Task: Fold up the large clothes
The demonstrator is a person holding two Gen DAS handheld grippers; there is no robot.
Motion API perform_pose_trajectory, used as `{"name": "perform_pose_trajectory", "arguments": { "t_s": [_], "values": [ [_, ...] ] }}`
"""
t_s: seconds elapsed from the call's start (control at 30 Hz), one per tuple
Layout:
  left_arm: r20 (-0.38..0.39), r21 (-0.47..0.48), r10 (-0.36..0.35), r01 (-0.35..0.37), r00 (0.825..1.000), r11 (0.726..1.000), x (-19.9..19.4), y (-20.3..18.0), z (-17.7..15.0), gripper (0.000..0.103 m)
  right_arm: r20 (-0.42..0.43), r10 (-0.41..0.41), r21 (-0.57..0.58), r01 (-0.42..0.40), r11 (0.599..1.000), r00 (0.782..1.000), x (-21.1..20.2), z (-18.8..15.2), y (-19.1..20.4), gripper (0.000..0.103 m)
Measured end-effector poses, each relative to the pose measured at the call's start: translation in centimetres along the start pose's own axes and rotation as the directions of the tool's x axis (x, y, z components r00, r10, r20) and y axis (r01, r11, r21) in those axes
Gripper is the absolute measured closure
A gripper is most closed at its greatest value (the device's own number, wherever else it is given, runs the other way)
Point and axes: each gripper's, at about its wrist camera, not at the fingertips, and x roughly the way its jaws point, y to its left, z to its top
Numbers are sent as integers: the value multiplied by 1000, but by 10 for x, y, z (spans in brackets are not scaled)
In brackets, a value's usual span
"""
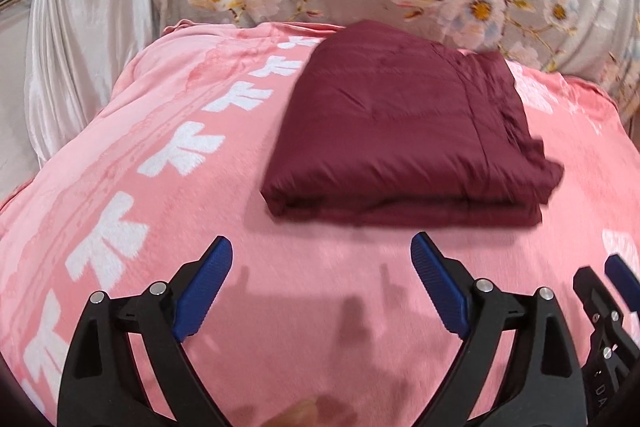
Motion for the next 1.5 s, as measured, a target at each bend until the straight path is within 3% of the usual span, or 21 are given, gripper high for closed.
{"name": "perform_pose_trajectory", "arguments": {
  "t_s": [0.37, 1.5],
  "values": [
    [47, -14, 4, -4, 999, 1000, -8, -3, -13, 10, 7, -41, -83, 41, 996, 999, 0, -4, 15, 49],
    [49, -6, 5, -4, 999, 1000, -8, -6, -17, 10, -19, -43, -69, 42, 997, 999, 6, -6, 12, 47]
  ]
}}
